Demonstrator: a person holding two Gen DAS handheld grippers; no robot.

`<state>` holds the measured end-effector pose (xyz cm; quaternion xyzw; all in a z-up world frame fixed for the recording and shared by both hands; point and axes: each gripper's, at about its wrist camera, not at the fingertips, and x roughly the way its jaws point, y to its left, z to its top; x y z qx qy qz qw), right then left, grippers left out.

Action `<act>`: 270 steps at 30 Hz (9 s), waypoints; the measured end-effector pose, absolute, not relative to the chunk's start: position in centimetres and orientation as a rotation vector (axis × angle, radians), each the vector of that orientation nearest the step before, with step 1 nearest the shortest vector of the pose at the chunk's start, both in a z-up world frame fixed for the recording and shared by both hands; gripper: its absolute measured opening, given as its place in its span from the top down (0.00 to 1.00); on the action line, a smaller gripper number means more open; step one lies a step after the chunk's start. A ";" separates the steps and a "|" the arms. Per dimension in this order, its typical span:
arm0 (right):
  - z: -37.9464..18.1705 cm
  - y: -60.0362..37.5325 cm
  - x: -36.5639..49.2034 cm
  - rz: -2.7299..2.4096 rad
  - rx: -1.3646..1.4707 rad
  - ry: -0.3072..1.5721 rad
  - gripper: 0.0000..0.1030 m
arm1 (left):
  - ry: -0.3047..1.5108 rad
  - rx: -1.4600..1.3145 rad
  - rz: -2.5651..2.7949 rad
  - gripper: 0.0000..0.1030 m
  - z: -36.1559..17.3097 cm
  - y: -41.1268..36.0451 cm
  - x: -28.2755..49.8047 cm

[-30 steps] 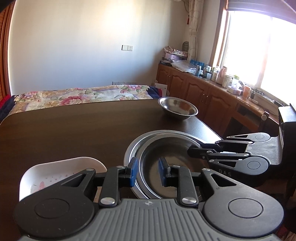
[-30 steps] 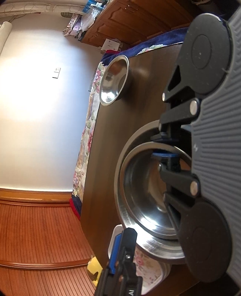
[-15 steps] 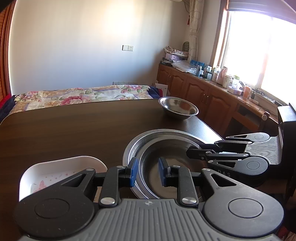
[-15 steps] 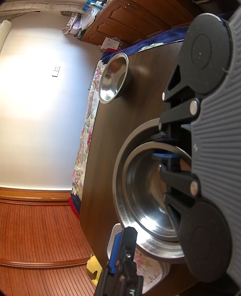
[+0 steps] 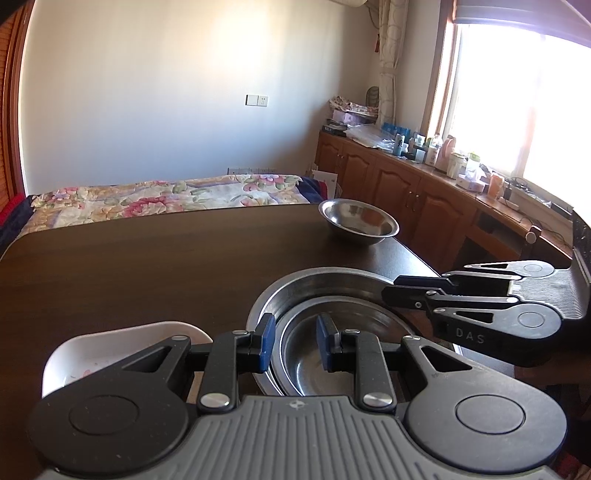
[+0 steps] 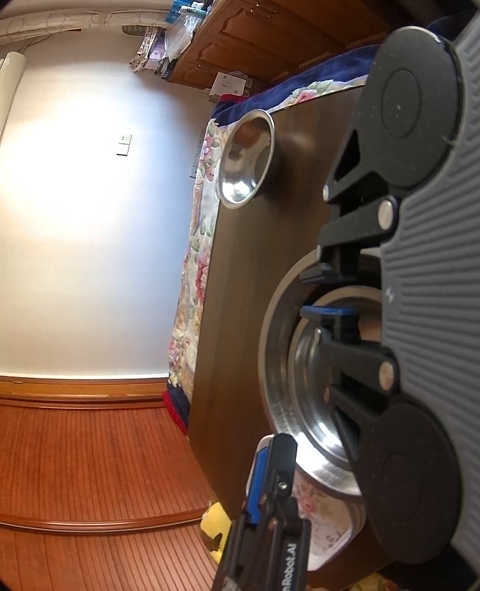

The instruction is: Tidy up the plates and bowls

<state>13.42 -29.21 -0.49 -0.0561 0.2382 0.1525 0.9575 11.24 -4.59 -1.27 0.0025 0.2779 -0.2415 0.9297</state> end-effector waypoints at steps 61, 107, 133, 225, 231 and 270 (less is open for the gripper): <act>-2.7 -43.6 27.6 0.147 0.122 0.481 0.61 | 0.625 0.209 -0.569 0.13 -0.1 -17.6 29.8; -1.9 -42.6 27.9 0.205 0.231 0.546 0.79 | 0.777 0.177 -0.635 0.82 -0.6 -20.0 34.2; 2.8 -38.8 23.0 0.242 0.171 0.441 0.79 | 0.618 0.135 -0.633 0.81 5.2 -13.3 26.1; -3.6 -30.1 12.5 0.197 0.053 0.387 0.86 | 0.490 -0.028 -0.391 0.78 -2.6 -4.3 8.0; -3.2 -29.9 12.5 0.203 0.023 0.397 0.85 | 0.503 -0.042 -0.378 0.66 -3.1 -4.2 8.1; -4.7 -32.2 11.8 0.222 0.119 0.371 0.43 | 0.512 -0.014 -0.389 0.47 -4.8 -6.1 8.1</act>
